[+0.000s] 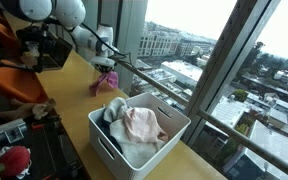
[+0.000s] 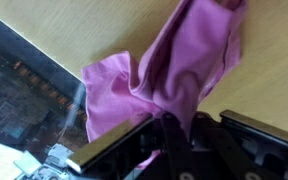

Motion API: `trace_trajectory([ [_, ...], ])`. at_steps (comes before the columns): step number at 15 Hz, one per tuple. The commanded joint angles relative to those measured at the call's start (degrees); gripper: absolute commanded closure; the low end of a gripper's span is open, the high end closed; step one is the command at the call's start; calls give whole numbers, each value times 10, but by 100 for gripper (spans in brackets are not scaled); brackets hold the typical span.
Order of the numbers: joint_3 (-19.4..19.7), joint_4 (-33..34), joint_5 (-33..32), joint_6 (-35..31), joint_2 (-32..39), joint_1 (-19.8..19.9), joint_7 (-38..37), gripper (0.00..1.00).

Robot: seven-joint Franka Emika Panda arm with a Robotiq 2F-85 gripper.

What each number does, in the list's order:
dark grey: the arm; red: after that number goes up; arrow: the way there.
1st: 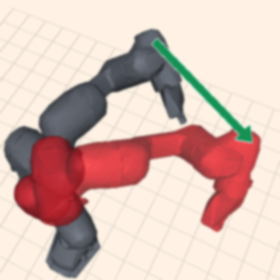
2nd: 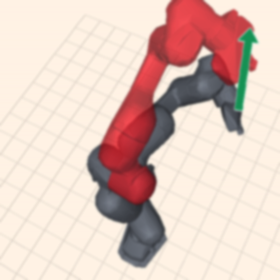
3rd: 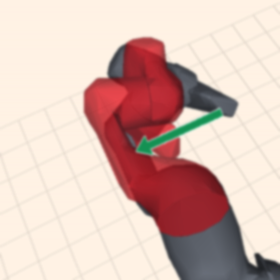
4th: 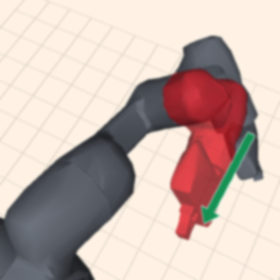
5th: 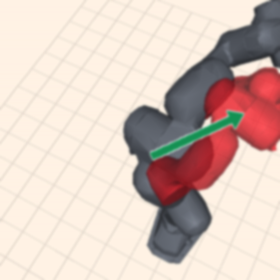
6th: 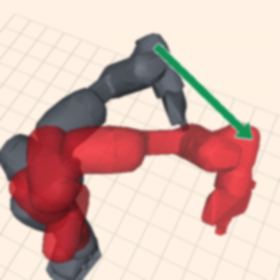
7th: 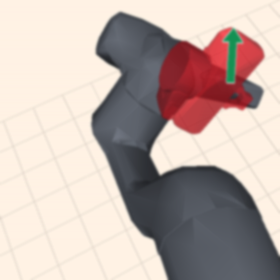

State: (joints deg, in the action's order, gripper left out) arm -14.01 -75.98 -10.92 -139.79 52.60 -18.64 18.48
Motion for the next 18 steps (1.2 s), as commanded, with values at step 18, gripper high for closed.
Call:
trace_trajectory([
  [18,98,-548,-48,14,-622,122,-111,98],
])
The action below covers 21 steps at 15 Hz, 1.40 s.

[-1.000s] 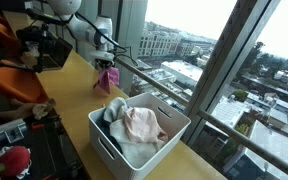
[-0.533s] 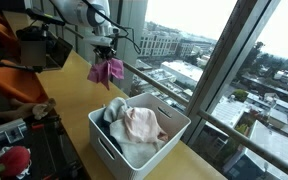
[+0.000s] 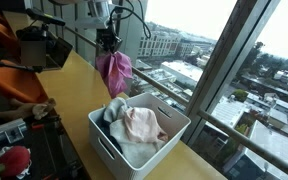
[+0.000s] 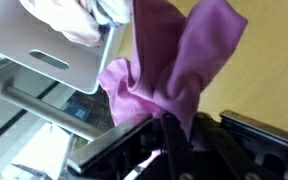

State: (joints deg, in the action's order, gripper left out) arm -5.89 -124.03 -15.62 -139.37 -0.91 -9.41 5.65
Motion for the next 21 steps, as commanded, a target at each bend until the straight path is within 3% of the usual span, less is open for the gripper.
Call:
trace_trajectory([
  [1,26,-82,3,13,-110,43,31,98],
  [6,89,-87,4,33,-165,101,108,98],
  [10,121,-31,13,32,-126,121,146,98],
  [21,95,72,71,5,74,111,155,98],
])
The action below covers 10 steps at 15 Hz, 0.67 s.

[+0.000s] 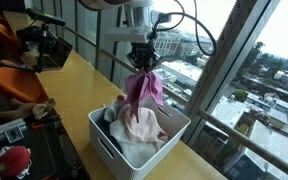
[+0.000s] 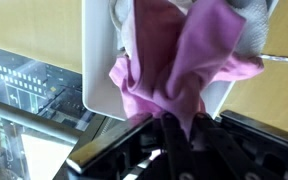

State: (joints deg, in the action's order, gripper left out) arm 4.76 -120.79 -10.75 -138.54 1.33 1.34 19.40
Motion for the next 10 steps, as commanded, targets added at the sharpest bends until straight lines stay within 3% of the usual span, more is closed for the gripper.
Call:
trace_trajectory([
  [1,-15,46,24,-2,66,5,17,98],
  [8,-31,63,26,-5,141,11,14,98],
  [9,-33,65,26,-1,147,10,13,65],
  [10,-35,67,23,4,151,9,13,64],
])
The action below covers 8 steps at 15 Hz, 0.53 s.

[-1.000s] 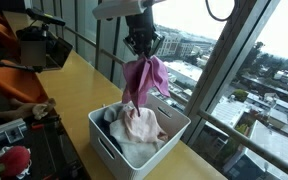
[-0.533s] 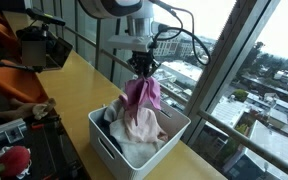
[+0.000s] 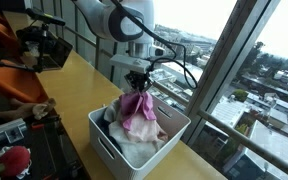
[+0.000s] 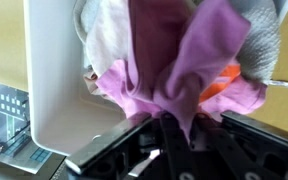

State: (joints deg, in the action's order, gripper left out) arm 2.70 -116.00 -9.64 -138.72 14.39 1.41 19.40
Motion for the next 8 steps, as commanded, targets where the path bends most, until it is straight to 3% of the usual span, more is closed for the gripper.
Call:
trace_trajectory([
  [1,-17,21,11,11,19,8,11,57],
  [8,-44,-29,-9,27,-103,-22,-3,7],
])
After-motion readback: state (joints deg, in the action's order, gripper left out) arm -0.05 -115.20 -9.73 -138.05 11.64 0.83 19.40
